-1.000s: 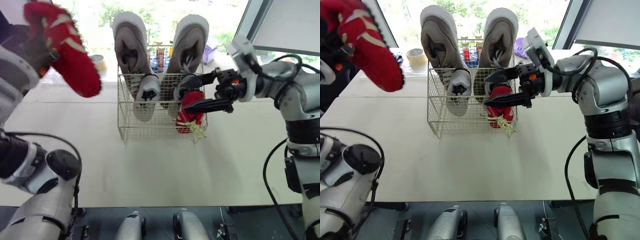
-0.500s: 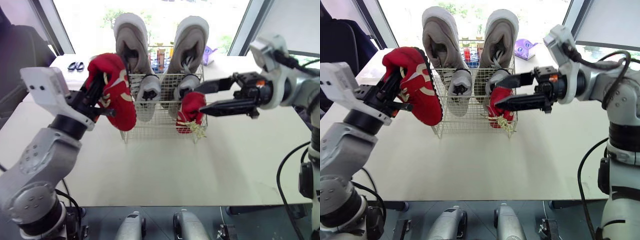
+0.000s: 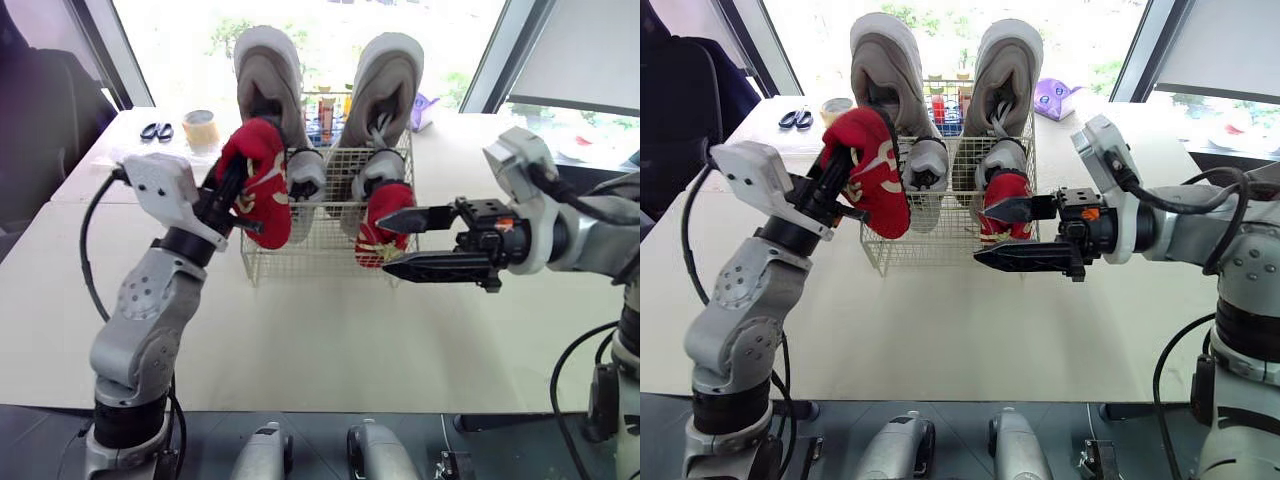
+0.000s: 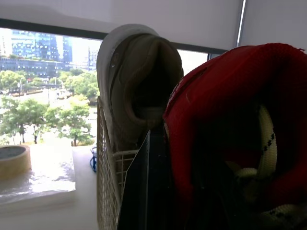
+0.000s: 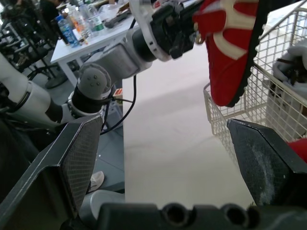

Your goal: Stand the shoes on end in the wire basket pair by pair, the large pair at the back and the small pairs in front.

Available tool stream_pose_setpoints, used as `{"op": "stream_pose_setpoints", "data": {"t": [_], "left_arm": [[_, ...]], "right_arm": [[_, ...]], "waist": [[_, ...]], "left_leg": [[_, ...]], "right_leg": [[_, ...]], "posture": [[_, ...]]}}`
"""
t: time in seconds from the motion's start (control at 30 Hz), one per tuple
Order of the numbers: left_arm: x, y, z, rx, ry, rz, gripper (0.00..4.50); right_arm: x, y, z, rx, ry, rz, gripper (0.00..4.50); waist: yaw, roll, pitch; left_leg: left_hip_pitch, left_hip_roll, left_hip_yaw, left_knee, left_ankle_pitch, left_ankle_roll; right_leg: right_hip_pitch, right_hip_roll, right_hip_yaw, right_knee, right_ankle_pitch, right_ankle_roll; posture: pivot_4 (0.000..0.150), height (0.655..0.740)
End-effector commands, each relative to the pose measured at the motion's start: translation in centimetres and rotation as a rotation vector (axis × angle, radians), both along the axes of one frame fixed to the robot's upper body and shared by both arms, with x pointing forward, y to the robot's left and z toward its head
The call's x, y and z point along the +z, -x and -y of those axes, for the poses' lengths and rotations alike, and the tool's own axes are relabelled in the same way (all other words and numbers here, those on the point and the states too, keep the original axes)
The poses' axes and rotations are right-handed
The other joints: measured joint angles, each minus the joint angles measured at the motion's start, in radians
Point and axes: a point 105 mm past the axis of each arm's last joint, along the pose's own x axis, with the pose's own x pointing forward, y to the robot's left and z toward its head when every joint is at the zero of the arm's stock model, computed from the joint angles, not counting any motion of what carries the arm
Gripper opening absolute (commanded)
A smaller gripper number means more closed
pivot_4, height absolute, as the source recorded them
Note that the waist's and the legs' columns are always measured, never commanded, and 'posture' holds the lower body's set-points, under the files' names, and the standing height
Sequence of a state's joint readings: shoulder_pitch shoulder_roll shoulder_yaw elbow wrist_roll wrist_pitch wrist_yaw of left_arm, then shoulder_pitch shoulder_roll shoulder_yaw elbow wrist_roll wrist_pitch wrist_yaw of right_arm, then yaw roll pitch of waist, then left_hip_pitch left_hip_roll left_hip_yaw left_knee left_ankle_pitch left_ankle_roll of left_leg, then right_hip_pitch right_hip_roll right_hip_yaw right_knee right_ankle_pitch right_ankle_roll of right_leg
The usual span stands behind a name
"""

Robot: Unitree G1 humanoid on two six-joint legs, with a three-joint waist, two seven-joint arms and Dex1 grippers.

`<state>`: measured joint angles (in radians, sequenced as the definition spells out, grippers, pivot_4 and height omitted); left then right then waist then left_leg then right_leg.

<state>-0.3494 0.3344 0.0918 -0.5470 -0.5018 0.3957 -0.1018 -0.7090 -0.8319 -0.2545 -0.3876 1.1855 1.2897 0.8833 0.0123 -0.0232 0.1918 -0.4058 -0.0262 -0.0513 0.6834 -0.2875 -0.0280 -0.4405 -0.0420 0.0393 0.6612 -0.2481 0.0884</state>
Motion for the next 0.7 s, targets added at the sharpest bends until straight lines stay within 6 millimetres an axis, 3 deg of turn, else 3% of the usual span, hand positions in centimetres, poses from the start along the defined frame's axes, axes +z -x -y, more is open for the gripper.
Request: {"op": "stream_pose_setpoints", "data": {"t": [0.03,0.17,0.4,0.43,0.5,0.67,0.7], "left_arm": [[-0.9,-0.2,0.4,0.018,-0.045,0.046,0.07],[-2.1,-0.6,0.3,0.063,-0.043,0.069,0.07],[-5.1,-0.2,0.5,-0.021,-0.017,-0.077,0.07],[-5.2,0.2,0.5,-0.044,-0.009,-0.084,0.84],[-5.4,0.8,0.6,-0.081,0.013,-0.110,1.66],[-5.8,2.1,0.7,-0.135,0.048,-0.156,4.28],[-5.8,2.2,0.5,-0.137,0.060,-0.178,4.40]], "right_arm": [[-0.1,0.9,0.5,-0.022,0.012,0.025,4.50],[-0.7,1.1,0.6,-0.044,0.010,0.013,4.50],[-0.9,1.0,0.7,-0.068,0.010,0.011,4.50],[-0.9,0.9,0.7,-0.069,0.009,0.011,4.50],[-1.0,0.8,0.6,-0.071,0.007,0.011,4.50],[-1.3,0.5,0.4,-0.072,0.002,0.013,4.50],[-1.3,0.4,0.4,-0.071,0.001,0.013,4.50]], "waist": [[-0.001,0.000,0.000],[0.001,0.000,0.000],[-0.003,0.001,-0.001],[-0.004,0.001,-0.001],[-0.003,0.001,-0.001],[0.000,0.001,-0.001],[0.001,0.001,-0.001]], "left_leg": [[0.000,0.000,0.000,0.000,0.000,0.000],[0.002,0.000,0.000,0.000,0.000,0.001],[0.016,0.002,0.000,-0.001,-0.002,0.004],[0.016,0.002,0.000,-0.001,-0.002,0.005],[0.016,0.002,0.000,-0.001,-0.003,0.006],[0.015,0.002,0.000,-0.001,-0.003,0.006],[0.015,0.002,0.000,-0.001,-0.003,0.006]], "right_leg": [[0.000,0.000,0.000,0.000,0.000,0.000],[0.003,0.000,0.000,0.000,0.000,0.000],[0.018,0.001,-0.001,-0.006,0.000,0.000],[0.018,0.001,-0.001,-0.006,0.000,0.000],[0.018,0.001,-0.001,-0.007,0.000,0.000],[0.018,0.001,-0.001,-0.008,0.000,0.000],[0.018,0.001,-0.001,-0.008,0.000,0.000]], "posture": [[0.150,0.7400],[0.150,0.7400],[0.150,0.7400],[0.150,0.7400],[0.150,0.7400],[0.150,0.7400],[0.150,0.7400]]}}
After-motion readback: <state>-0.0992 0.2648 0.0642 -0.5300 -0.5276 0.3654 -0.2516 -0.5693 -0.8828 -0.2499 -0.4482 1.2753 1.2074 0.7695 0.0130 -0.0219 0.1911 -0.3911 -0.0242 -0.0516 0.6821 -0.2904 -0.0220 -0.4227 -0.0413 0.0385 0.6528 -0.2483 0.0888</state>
